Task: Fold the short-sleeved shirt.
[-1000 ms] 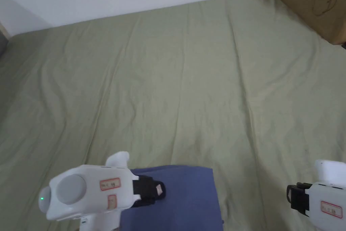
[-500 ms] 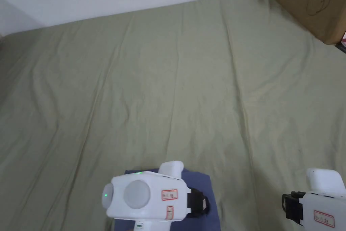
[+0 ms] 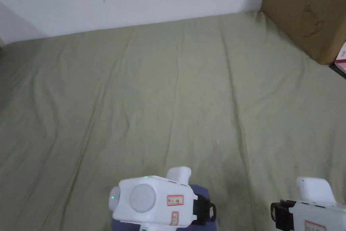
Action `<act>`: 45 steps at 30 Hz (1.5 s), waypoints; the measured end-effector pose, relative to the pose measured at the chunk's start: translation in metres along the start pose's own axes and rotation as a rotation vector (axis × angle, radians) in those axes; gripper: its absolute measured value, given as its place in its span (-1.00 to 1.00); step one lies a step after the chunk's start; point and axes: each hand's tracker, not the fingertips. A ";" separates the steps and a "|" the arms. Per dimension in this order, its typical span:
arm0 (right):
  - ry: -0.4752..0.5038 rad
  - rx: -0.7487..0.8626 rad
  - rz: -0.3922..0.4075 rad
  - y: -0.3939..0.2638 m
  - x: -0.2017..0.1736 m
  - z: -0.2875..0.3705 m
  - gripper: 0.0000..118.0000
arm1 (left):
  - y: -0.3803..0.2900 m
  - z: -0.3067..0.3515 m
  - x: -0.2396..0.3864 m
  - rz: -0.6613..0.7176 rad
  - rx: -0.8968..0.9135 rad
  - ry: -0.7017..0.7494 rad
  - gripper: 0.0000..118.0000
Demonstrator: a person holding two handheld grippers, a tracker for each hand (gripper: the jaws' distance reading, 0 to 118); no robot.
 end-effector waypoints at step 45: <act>0.166 -0.191 0.223 0.009 -0.156 -0.091 -0.99 | -0.063 0.086 -0.176 0.400 0.174 -0.210 -0.45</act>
